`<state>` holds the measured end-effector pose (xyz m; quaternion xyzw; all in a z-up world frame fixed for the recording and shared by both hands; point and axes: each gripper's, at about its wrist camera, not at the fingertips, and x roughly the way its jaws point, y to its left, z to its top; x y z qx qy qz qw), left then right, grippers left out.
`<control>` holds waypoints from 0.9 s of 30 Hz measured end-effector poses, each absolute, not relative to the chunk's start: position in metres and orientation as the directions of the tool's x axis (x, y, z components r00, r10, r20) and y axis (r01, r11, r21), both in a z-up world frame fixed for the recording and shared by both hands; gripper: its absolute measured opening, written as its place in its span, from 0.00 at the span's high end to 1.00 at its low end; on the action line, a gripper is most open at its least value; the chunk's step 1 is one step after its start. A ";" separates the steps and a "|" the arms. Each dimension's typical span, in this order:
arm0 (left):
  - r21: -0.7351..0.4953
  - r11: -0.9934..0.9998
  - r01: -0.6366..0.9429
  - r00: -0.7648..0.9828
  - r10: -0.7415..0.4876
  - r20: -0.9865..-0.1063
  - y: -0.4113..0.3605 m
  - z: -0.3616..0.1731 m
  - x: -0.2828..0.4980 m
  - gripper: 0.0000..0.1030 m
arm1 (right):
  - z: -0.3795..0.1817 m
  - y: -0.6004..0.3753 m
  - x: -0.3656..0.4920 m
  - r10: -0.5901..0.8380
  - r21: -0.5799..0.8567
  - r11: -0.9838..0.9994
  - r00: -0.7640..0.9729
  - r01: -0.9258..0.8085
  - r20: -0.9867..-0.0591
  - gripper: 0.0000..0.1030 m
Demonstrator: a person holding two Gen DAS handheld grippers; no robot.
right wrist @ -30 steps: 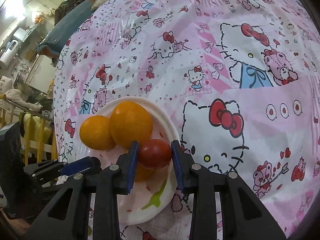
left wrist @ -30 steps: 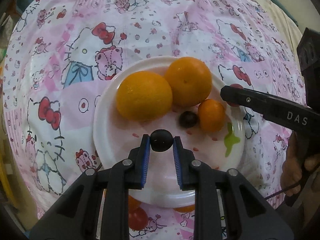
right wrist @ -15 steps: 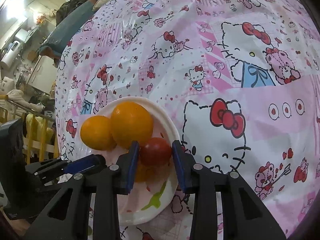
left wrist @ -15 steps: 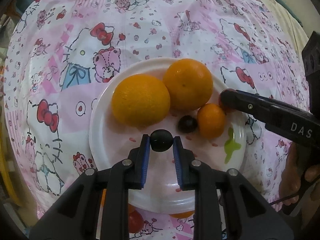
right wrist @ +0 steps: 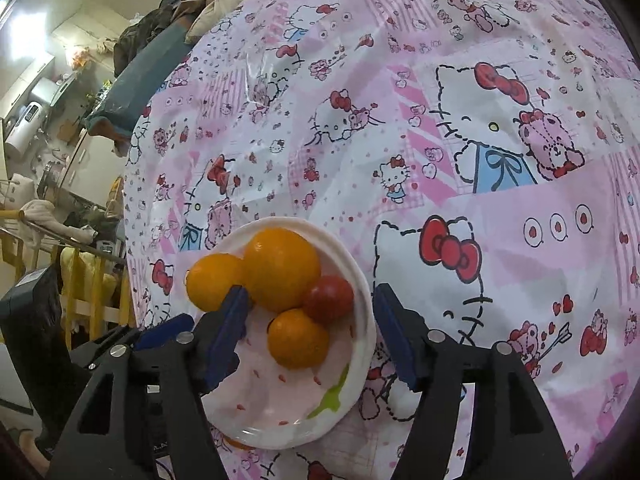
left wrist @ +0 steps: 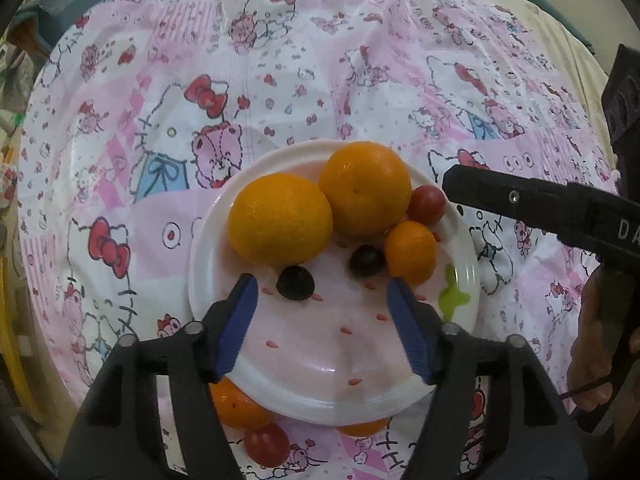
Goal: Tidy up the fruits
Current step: 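Move both tools back toward the fruit lying beside the plate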
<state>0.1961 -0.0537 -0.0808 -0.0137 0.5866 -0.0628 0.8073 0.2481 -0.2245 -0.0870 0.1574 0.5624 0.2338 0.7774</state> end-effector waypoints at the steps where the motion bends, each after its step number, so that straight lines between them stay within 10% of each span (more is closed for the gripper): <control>1: -0.094 0.992 0.085 0.308 -0.116 -0.944 -0.053 -0.080 0.195 0.32 | -0.086 -0.224 0.247 0.536 0.503 0.844 0.259 -0.188 -0.803 0.34; 27: -0.112 0.993 -0.026 0.460 -0.088 -0.884 -0.002 -0.036 0.152 0.28 | -0.033 -0.217 0.199 0.560 0.508 0.829 0.356 -0.236 -0.748 0.34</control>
